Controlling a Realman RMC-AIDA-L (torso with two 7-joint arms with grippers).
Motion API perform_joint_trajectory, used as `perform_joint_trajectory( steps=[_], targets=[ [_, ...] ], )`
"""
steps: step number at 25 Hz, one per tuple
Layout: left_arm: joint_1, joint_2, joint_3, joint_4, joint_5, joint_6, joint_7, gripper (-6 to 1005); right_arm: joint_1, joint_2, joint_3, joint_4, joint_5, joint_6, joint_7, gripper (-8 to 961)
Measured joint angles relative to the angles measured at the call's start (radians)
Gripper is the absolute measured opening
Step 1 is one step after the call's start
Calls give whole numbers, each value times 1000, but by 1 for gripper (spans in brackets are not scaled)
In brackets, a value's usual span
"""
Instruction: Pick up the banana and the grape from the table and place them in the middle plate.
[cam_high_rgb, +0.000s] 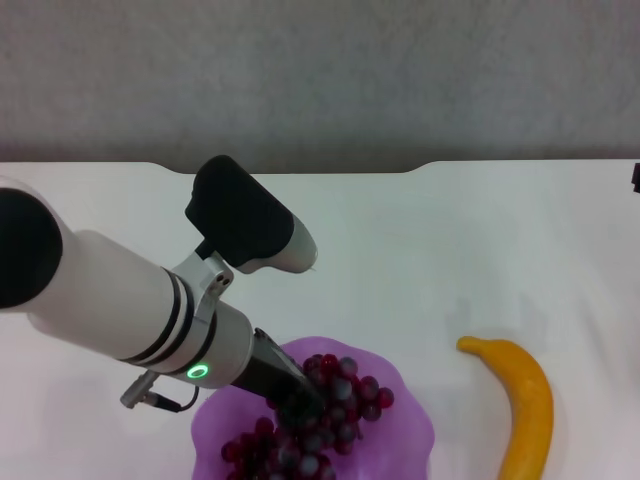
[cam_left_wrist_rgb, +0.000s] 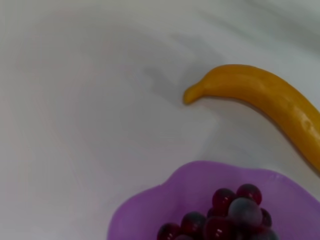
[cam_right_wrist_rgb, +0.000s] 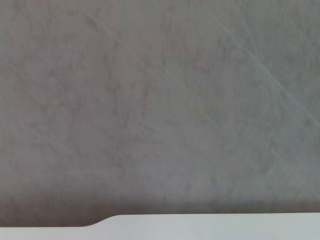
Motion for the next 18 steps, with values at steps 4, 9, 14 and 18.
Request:
perform_joint_trajectory(
  steps=[4,9,14,18],
  targets=[
    [-1,-1,5,-7,28,-15,-11,308,0,0,0,0,0,0,0,813],
    [-5,-2,13,-9,66,-25,-29,332,0,0,0,-1,0,0,0,811],
    [7,-2,18,-39,83,-25,-32,356,0,0,0,-1,-1,2,0,810],
    [12,-1,18,-47,90,-26,-38,414,0,0,0,-2,-2,2,0,809]
  ],
)
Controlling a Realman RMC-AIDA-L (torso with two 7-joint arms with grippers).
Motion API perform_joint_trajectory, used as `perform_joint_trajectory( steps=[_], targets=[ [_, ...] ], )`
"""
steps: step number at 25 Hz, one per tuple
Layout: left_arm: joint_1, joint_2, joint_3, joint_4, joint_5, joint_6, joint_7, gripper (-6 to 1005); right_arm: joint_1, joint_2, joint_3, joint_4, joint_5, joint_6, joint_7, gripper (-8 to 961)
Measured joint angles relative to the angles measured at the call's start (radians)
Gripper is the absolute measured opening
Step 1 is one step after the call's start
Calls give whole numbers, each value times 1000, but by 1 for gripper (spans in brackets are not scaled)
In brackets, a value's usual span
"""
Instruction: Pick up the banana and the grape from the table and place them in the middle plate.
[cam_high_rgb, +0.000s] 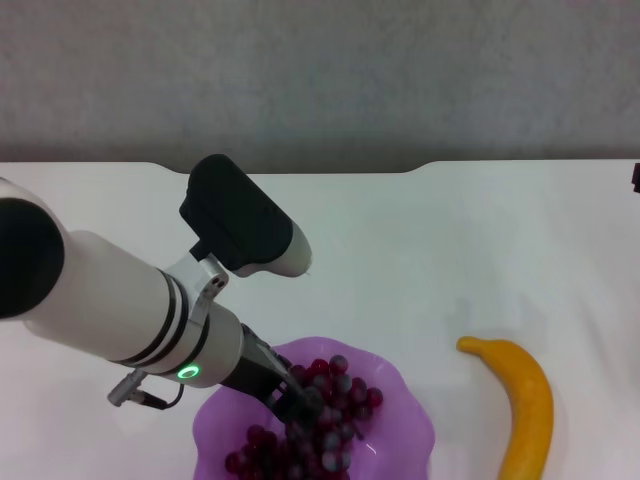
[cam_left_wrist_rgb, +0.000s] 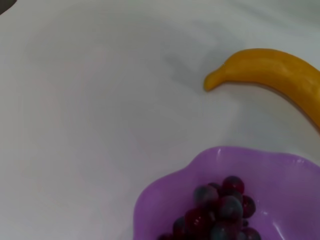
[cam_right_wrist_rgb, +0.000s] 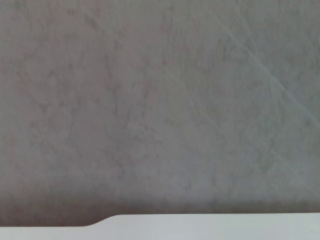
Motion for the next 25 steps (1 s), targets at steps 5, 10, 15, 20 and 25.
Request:
perform_joint_trajectory(
  steps=[5,10,15,20,25],
  targets=[
    [4,2,-1,-14,5,3,-5,538,0,0,0,1,-3,0,0,808],
    [47,1,-18,-117,54,9,-7,713,0,0,0,1,-12,0,4,807],
    [71,1,-63,-210,62,52,21,852,1,0,0,1,-12,1,4,806],
    [67,-1,-154,-219,49,211,78,873,10,0,-4,2,-12,1,5,805],
    [90,0,-260,-230,-13,357,121,867,11,0,-6,4,-12,1,6,804]
  ],
)
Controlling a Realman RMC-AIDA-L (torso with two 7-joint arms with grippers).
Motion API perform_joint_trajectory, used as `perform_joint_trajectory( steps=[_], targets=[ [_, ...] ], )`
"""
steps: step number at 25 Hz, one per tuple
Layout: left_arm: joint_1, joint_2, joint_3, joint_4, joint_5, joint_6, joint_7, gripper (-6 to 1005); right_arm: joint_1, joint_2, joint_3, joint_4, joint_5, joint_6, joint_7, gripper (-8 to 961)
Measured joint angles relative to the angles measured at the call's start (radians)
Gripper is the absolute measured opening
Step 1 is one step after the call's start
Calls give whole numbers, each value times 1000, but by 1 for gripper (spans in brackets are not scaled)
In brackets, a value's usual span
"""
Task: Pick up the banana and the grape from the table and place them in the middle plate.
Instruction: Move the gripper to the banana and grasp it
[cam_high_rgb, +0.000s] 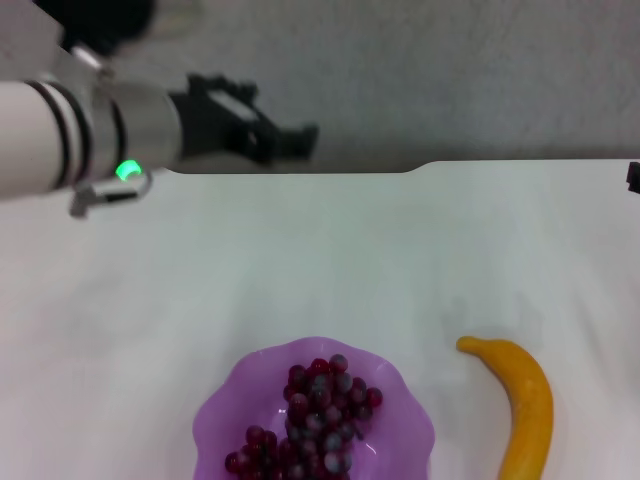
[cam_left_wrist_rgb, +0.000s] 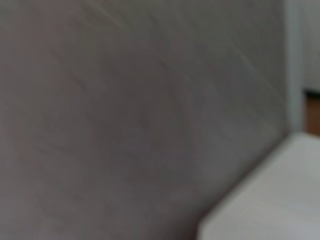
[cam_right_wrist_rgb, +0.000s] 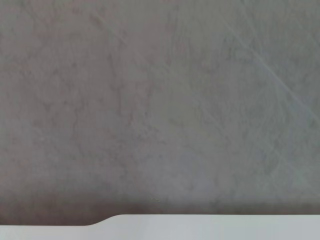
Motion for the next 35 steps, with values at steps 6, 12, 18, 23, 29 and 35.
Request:
perform_joint_trajectory(
  steps=[6,12,18,23,29,35],
  targets=[
    [40,-1,-133,-11,-16,111,2,865,2,0,-3,1,0,0,0,803],
    [68,-3,-283,41,-14,172,1,865,5,0,-6,-3,0,0,0,801],
    [113,-3,-362,105,-13,273,10,866,5,0,-3,1,0,-4,-2,800],
    [160,-3,-410,135,-9,279,10,866,6,0,-3,4,0,-5,-1,799],
    [204,-4,-420,137,50,276,-8,866,4,0,8,6,0,-3,9,798],
    [220,-6,-413,131,67,267,-22,865,14,-1,47,40,-1,31,43,796]
  ],
)
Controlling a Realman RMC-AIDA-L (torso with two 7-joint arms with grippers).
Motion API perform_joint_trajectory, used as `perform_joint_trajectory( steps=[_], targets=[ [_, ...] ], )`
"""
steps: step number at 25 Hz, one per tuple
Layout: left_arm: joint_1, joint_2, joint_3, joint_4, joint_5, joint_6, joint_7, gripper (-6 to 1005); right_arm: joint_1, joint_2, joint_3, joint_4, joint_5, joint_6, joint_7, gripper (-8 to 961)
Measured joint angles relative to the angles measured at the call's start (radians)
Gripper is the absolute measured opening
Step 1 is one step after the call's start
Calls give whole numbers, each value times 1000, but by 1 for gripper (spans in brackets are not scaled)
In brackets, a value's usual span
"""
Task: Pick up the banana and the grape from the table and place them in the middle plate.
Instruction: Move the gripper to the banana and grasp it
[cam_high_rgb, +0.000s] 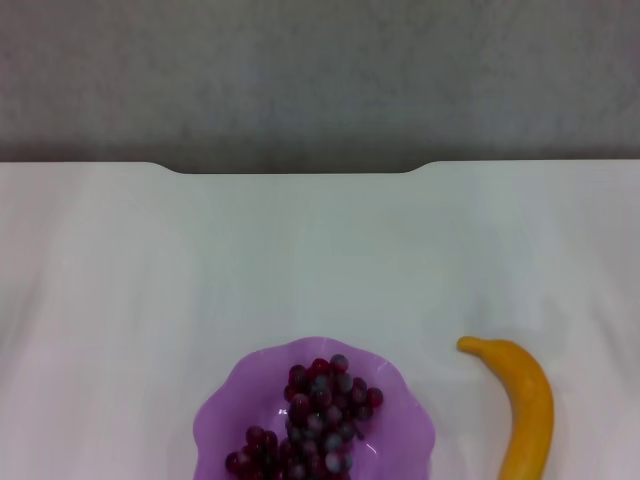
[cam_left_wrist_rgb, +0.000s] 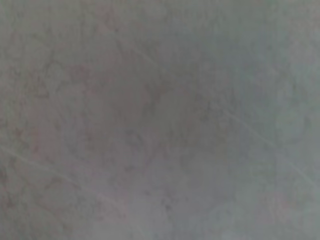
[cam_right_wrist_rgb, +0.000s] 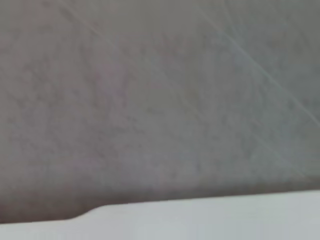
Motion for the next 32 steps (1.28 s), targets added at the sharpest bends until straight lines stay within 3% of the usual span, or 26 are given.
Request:
perform_joint_trajectory(
  steps=[8,13,22,32],
  targets=[
    [0,0,1,-1,7,-30,-1,865,104,-4,94,151,-1,139,-1,794],
    [-18,0,5,3,64,-56,-31,865,158,-6,98,212,5,179,-29,793],
    [-38,0,15,-2,89,-86,-40,865,206,-5,-4,275,210,187,-146,791],
    [-48,1,13,-10,106,-113,-42,865,248,-6,-91,370,298,233,-151,789]
  ],
)
